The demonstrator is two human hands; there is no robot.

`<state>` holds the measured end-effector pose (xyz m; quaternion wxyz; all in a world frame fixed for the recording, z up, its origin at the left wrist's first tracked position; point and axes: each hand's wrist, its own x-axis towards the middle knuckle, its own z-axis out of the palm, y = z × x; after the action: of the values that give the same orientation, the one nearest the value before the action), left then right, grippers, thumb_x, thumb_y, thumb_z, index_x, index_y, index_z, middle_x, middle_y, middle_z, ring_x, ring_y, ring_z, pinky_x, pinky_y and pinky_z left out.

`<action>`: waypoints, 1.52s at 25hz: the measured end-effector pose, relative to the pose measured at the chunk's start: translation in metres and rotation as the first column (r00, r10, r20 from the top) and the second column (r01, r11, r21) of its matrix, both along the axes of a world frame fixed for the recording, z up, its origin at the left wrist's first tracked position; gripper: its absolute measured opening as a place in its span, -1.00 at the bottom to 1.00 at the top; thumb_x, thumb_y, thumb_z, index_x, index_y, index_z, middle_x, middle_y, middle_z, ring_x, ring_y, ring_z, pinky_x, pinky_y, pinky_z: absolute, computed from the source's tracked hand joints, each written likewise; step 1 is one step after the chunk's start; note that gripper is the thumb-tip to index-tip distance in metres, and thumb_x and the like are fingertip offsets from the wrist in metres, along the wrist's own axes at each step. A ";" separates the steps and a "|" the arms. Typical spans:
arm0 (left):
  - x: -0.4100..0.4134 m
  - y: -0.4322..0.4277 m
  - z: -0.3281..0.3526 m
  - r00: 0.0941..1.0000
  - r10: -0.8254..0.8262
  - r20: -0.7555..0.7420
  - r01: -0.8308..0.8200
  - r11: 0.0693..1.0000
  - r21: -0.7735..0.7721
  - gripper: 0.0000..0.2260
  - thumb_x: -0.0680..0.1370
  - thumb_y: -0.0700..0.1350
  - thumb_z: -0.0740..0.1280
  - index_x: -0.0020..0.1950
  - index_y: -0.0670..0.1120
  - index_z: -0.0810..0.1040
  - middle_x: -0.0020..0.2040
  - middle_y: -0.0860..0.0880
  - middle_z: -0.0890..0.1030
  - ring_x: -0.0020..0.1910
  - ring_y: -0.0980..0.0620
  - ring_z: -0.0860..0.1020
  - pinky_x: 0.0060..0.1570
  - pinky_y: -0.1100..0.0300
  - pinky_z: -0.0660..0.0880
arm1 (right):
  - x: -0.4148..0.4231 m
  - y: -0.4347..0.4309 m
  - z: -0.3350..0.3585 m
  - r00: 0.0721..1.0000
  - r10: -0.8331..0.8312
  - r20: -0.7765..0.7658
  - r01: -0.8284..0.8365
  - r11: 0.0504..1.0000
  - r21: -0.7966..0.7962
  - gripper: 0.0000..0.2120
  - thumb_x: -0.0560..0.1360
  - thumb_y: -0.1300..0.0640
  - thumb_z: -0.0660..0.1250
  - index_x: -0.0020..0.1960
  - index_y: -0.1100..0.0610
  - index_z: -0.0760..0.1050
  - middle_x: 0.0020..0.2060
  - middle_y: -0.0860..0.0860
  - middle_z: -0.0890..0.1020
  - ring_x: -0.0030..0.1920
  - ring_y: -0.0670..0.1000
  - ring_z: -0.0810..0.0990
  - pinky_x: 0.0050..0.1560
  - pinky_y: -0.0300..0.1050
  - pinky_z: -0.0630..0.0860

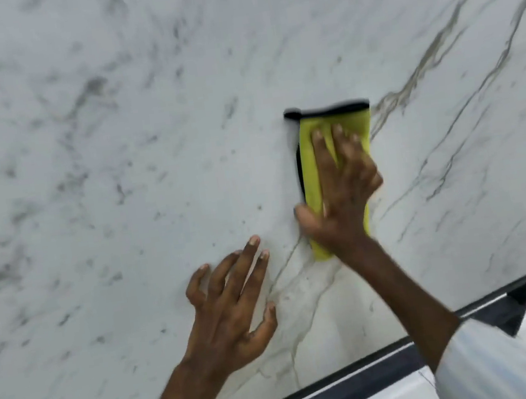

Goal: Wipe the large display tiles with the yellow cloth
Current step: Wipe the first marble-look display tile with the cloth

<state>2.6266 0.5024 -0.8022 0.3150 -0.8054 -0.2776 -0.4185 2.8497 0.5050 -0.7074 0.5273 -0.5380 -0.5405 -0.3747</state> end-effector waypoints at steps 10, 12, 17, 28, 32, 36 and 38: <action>-0.008 0.044 0.212 0.970 0.239 0.043 -0.238 0.904 0.356 -0.38 0.65 0.07 0.20 0.67 -0.17 0.24 0.69 -0.15 0.19 0.67 -0.27 0.15 0.51 -0.25 0.15 | 0.006 -0.007 -0.056 0.997 -0.074 0.004 0.074 0.996 -0.058 -0.20 0.42 -0.13 0.29 0.62 -0.03 0.17 0.56 0.09 0.27 0.55 0.20 0.23 0.25 0.45 0.35; -0.009 0.046 0.207 0.966 0.257 0.020 -0.247 0.901 0.356 -0.37 0.65 0.09 0.18 0.67 -0.17 0.25 0.70 -0.14 0.18 0.67 -0.27 0.13 0.52 -0.26 0.16 | 0.014 -0.002 0.002 0.998 -0.055 -0.002 0.055 0.998 -0.022 -0.16 0.37 -0.13 0.27 0.63 -0.04 0.17 0.58 0.08 0.24 0.55 0.19 0.21 0.33 0.34 0.29; -0.009 0.045 0.210 0.972 0.231 0.040 -0.231 0.912 0.339 -0.37 0.65 0.09 0.20 0.66 -0.17 0.27 0.69 -0.15 0.19 0.68 -0.26 0.13 0.53 -0.25 0.17 | 0.019 0.005 0.206 0.997 -0.033 -0.066 0.038 0.996 0.077 -0.14 0.36 -0.17 0.22 0.65 -0.07 0.21 0.62 0.00 0.23 0.53 0.09 0.17 0.35 0.22 0.22; -0.039 0.023 0.237 0.996 0.085 -0.028 -0.070 0.938 0.339 -0.44 0.60 0.10 0.26 0.57 -0.09 0.46 0.65 -0.10 0.31 0.63 -0.14 0.29 0.43 -0.23 0.16 | 0.016 -0.002 0.119 0.994 -0.020 0.103 0.015 0.999 0.052 -0.19 0.39 -0.16 0.26 0.62 -0.09 0.21 0.60 0.02 0.26 0.53 0.15 0.26 0.26 0.38 0.35; -0.099 0.037 0.261 0.969 0.233 0.084 -0.248 0.907 0.340 -0.37 0.65 0.12 0.14 0.66 -0.16 0.27 0.70 -0.17 0.17 0.66 -0.19 0.21 0.45 -0.30 0.13 | -0.013 0.001 0.310 0.998 -0.004 -0.069 0.007 0.999 0.044 -0.15 0.36 -0.22 0.15 0.65 -0.15 0.17 0.63 -0.05 0.21 0.53 0.10 0.18 0.32 0.22 0.23; -0.094 0.046 0.245 0.960 0.279 0.040 -0.275 0.898 0.344 -0.33 0.64 0.12 0.14 0.67 -0.22 0.22 0.69 -0.24 0.15 0.67 -0.29 0.15 0.53 -0.44 0.09 | -0.045 0.008 0.319 1.000 -0.015 0.017 0.013 0.996 0.094 -0.18 0.38 -0.20 0.14 0.65 -0.15 0.18 0.63 -0.08 0.21 0.56 0.08 0.18 0.33 0.22 0.24; -0.093 0.050 0.243 0.959 0.280 0.054 -0.281 0.898 0.340 -0.33 0.64 0.11 0.13 0.67 -0.22 0.20 0.69 -0.24 0.14 0.67 -0.29 0.13 0.54 -0.44 0.07 | -0.046 0.012 0.265 0.997 -0.045 0.060 0.037 0.991 0.129 -0.22 0.43 -0.19 0.19 0.65 -0.10 0.21 0.63 -0.05 0.24 0.56 0.08 0.20 0.35 0.25 0.23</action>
<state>2.5335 0.5521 -0.5588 0.5072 -0.6888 -0.3137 -0.4122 2.8032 0.5166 -0.4424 0.5356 -0.5021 -0.5204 -0.4361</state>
